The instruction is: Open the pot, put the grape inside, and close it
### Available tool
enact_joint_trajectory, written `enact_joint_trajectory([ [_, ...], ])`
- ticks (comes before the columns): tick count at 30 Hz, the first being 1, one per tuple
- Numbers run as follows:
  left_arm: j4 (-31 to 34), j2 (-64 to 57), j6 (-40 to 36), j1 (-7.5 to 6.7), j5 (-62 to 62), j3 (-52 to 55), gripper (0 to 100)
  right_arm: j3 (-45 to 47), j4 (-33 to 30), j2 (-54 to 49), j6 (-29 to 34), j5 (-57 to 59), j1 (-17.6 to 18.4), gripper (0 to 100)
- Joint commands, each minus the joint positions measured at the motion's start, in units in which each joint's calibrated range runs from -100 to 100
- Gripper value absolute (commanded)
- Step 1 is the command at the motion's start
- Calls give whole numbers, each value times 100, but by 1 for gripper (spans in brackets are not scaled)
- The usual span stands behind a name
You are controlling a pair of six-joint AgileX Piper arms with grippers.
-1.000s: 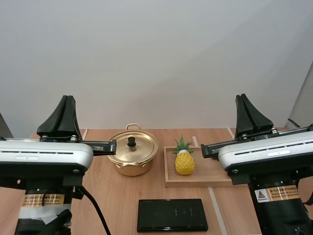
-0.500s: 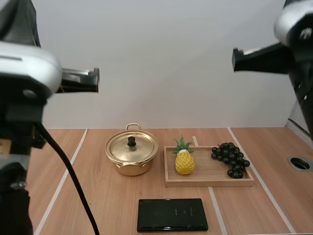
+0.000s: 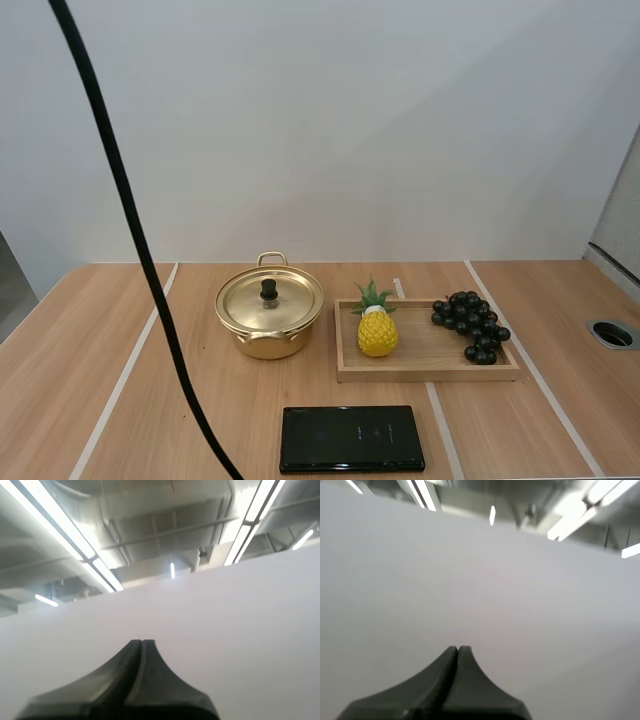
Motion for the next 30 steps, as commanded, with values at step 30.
enact_joint_trajectory([
  [30, -41, 3683, -688, -20, 5624, -1774, 1, -1231, -2698, 3145, 2225, 6167, -179, 0],
])
